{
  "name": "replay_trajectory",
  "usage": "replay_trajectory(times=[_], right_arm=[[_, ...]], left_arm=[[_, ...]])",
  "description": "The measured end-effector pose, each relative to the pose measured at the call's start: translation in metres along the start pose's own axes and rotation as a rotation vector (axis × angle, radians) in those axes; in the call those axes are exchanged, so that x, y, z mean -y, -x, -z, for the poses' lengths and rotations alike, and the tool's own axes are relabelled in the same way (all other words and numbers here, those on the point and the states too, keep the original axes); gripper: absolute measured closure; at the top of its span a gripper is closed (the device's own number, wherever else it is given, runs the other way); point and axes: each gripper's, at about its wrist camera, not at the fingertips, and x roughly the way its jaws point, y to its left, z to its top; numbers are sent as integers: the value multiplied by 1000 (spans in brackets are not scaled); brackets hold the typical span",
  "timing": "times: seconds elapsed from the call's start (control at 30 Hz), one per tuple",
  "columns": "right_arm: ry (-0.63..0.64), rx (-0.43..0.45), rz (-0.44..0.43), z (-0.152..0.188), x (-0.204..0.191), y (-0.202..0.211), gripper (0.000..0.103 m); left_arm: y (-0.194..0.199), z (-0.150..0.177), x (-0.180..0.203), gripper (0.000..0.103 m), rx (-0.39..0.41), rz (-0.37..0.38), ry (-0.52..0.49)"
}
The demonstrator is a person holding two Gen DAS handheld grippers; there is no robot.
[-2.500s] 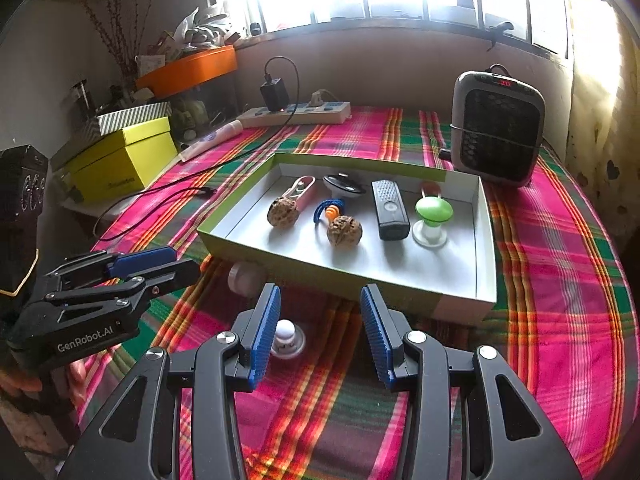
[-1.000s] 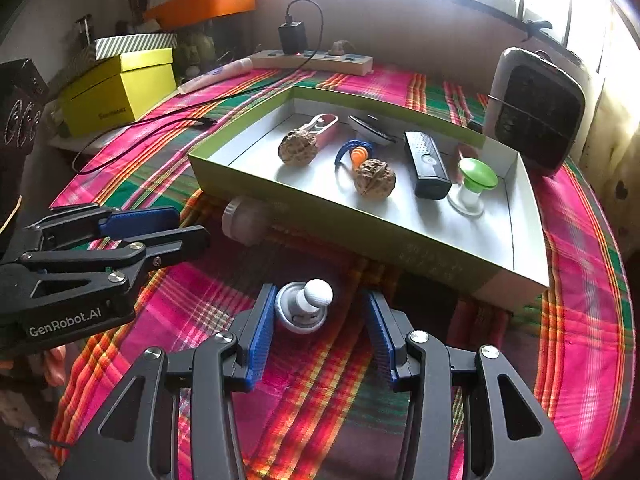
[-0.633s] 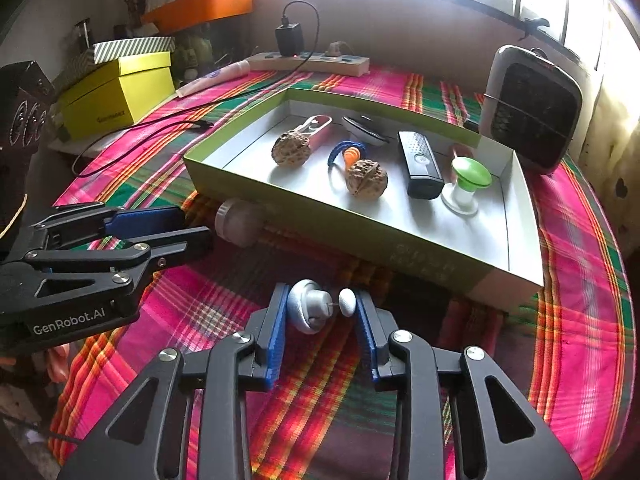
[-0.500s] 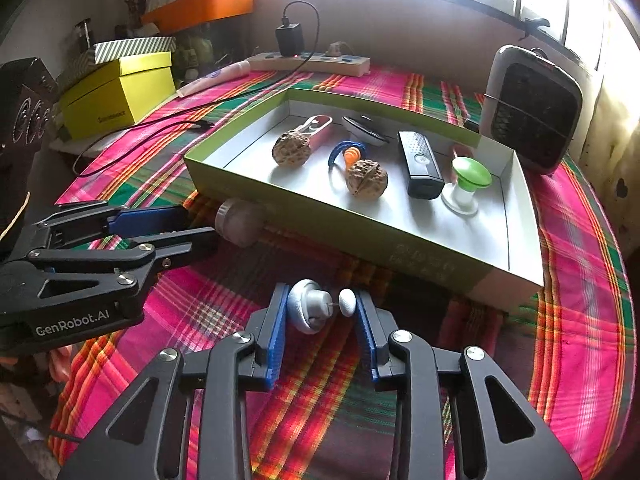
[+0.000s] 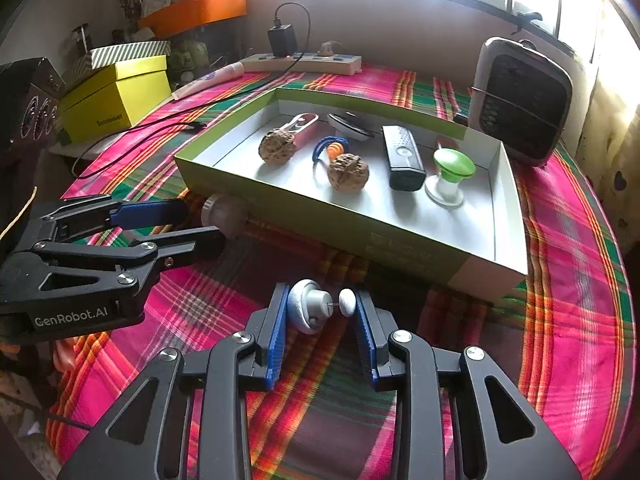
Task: Organize objects
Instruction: 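Close the left gripper on the white cylinder while the right holds the knob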
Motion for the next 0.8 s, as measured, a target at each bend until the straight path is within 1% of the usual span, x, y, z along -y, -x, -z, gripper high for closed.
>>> replay_trajectory(times=[0.23,0.57,0.67,0.8], right_arm=[[-11,1,2,1,7,1,71],[-27,4,-13,1,14,2,71],[-25,4,-17,2,15,2,71],[-32,6,-26,2,17,2,71]], left_arm=[[-8,-7,9,51,-6,-22,-21],[-14,-12,12,51,-1,-65,-7],[-14,-13,11,52,-1,-73,0],[-15,-14,11,59,-1,-94,0]])
